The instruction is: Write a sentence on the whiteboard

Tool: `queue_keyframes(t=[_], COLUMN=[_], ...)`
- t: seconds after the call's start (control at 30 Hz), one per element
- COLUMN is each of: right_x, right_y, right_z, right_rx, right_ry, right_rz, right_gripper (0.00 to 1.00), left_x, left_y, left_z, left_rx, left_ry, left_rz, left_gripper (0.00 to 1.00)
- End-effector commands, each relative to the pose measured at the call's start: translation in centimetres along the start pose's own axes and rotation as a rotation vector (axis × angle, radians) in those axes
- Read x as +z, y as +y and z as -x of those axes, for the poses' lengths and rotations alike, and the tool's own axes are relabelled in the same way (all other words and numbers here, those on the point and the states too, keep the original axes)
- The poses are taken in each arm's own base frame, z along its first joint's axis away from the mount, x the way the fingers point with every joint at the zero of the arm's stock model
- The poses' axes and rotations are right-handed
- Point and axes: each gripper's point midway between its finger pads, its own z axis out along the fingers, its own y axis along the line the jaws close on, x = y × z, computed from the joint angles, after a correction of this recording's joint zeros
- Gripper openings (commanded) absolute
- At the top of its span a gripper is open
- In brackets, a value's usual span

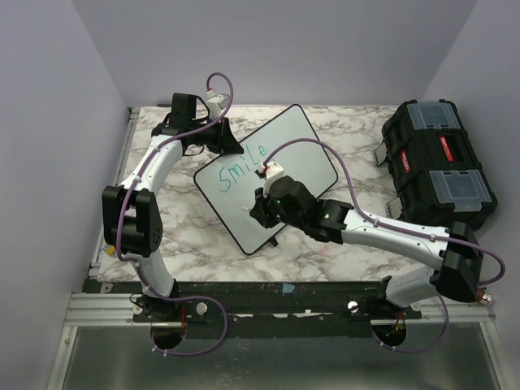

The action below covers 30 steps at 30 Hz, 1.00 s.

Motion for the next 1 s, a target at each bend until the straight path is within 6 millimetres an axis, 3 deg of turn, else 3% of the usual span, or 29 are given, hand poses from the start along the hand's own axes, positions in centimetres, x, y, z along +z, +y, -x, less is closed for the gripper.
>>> queue_keyframes(t=[0.0,0.33,0.53,0.97], right_x=[0.8,1.6,2.8,4.6], right_y=[0.0,1.0,1.9,0.9], right_z=[0.9,1.2,0.3,-1.3], right_rx=[-0.01,-0.014,-0.029,-0.036], right_ry=[-0.032,-0.029,-0.011,0.007], right_rz=[-0.031,-0.009,0.002,-0.051], right_gripper=[0.01,0.01,0.01,0.01], left_x=[0.7,0.7,0.7,0.6], left_y=[1.0,0.8,0.9,0.8], left_z=[-0.3,-0.2,-0.3,-0.1], left_rx=[0.11,0.109,0.11,0.114], left_ry=[0.015,0.011,0.012,0.007], left_rz=[0.019,0.012,0.02,0.022], left_gripper=[0.0,0.0,0.0,0.0])
